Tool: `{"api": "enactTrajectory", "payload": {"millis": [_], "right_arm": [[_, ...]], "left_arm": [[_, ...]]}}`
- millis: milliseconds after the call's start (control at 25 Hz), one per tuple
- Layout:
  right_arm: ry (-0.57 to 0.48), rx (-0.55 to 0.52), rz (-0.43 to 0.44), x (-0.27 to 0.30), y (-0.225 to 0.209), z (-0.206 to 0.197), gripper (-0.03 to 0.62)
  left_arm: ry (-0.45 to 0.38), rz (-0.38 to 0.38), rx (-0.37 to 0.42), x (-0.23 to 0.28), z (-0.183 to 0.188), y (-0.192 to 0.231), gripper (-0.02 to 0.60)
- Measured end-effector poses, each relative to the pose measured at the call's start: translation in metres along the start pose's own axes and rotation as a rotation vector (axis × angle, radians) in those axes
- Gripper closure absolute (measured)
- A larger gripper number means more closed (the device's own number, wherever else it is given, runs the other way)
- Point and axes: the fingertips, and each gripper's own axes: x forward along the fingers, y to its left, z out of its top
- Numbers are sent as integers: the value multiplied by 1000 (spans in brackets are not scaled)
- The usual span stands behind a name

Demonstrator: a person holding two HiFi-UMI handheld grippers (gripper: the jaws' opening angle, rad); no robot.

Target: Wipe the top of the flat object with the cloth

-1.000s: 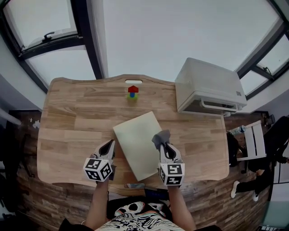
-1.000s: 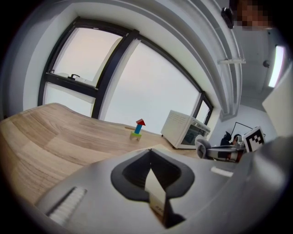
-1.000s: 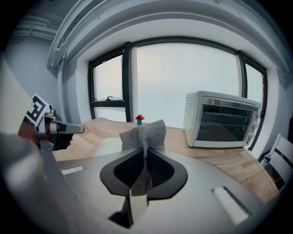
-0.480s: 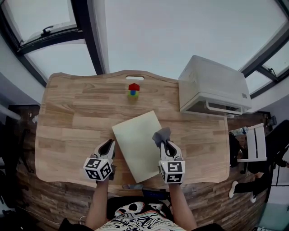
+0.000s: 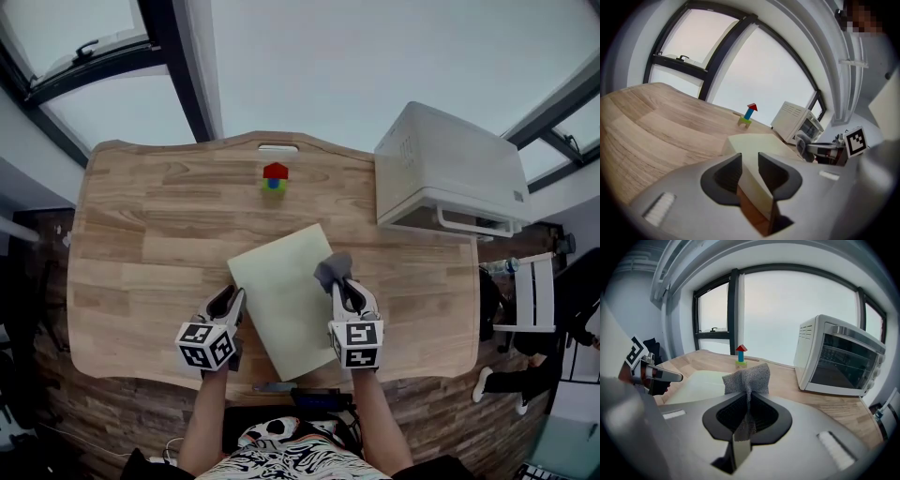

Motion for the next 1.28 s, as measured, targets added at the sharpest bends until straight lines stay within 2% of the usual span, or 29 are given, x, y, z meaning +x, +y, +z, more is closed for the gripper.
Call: {"api": "enactTrajectory", "payload": {"millis": [200,600,800,1040,1280], "right_arm": [[12,-30,9,21,-6,5,572],[52,-78,64,52,-3,0,572],[65,-92,85,62,0,-1,572],[124,-122,120,73,4,-3,572],[140,-159,128,80,9,2,572]], "left_arm": [[28,18,-16,10,-8,2,426],[25,5,-56,12,-12,3,426],[17,5,-102,11,-12,6,426],[6,13,-95,11,-12,6,423],[-4,11,-114,11,-13,6,423]]}}
